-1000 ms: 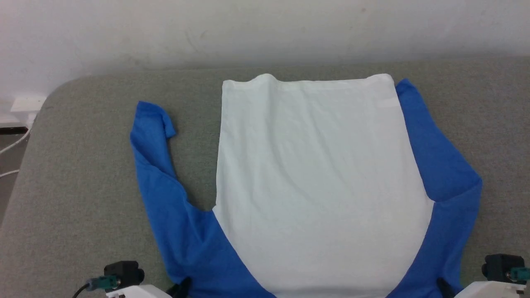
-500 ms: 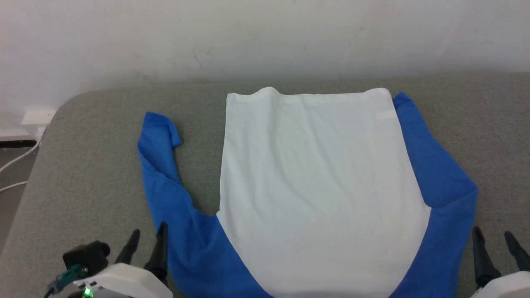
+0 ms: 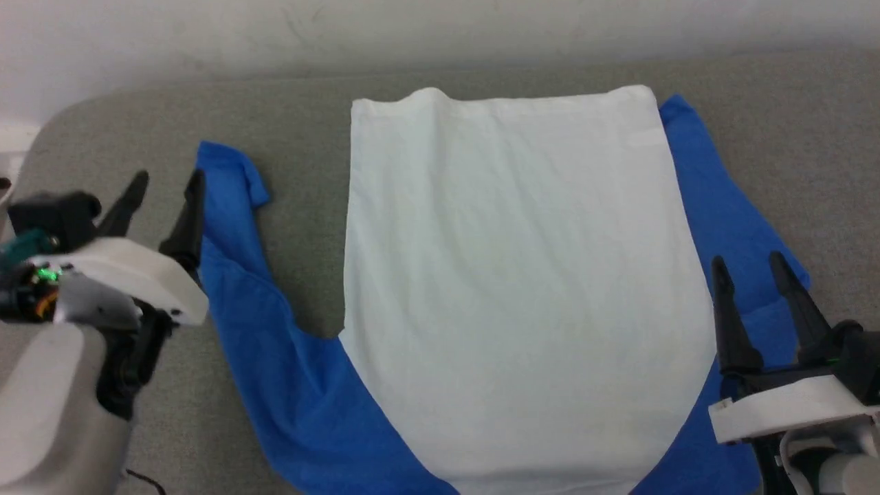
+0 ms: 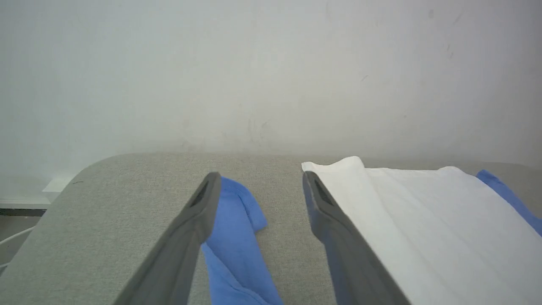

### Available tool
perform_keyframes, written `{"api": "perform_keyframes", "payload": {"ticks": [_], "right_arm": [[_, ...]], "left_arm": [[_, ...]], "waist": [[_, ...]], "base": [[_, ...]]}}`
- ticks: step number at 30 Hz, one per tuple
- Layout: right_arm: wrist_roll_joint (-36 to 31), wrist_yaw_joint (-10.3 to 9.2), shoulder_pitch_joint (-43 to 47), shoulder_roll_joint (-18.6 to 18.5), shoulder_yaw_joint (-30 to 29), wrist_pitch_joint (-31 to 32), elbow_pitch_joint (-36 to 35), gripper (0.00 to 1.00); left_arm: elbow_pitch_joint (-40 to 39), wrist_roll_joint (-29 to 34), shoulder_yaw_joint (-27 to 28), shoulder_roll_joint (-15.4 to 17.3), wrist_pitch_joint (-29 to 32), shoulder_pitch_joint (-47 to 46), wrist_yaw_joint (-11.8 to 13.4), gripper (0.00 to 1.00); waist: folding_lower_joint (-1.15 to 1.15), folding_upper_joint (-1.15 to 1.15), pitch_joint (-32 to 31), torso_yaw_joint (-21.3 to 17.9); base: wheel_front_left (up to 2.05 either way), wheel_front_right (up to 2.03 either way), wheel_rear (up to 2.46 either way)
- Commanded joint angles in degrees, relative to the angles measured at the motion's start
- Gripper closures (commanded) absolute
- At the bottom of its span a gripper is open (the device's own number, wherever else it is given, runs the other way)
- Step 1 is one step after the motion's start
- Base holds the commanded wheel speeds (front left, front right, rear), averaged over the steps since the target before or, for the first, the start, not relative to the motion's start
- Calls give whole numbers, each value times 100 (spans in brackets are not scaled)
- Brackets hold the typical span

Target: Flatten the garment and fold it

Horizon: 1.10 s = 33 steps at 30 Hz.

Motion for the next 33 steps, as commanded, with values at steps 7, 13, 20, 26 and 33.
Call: {"api": "perform_keyframes", "payload": {"ticks": [7, 13, 20, 26, 33], "right_arm": [[115, -5, -656, -7, 412, 10, -373, 0], [222, -5, -961, -7, 596, -186, -360, 0], [311, -5, -1081, -7, 674, -348, -306, 0], [368, -5, -1116, -7, 708, -418, -266, 0], [374, -5, -1121, -7, 675, -421, -187, 0]], "left_arm": [[794, -282, 259, 739, 1182, -1701, -258, 0], [1190, -506, 331, 1062, 2231, -2353, -98, 0], [1375, -626, 396, 1265, 3230, -2491, 499, 0], [1238, -690, 432, 1316, 3904, -2272, 1107, 0], [785, -757, 430, 1360, 4256, -1964, 1372, 100]], "waist": [[-1, -1, 1408, -681], [-1, -1, 1876, -969], [-1, -1, 2161, -1147], [-1, -1, 2242, -1178], [-1, -1, 2065, -1055]], "base": [[0, 0, 0], [0, 0, 0], [0, 0, 0], [0, 0, 0], [0, 0, 0]]}}
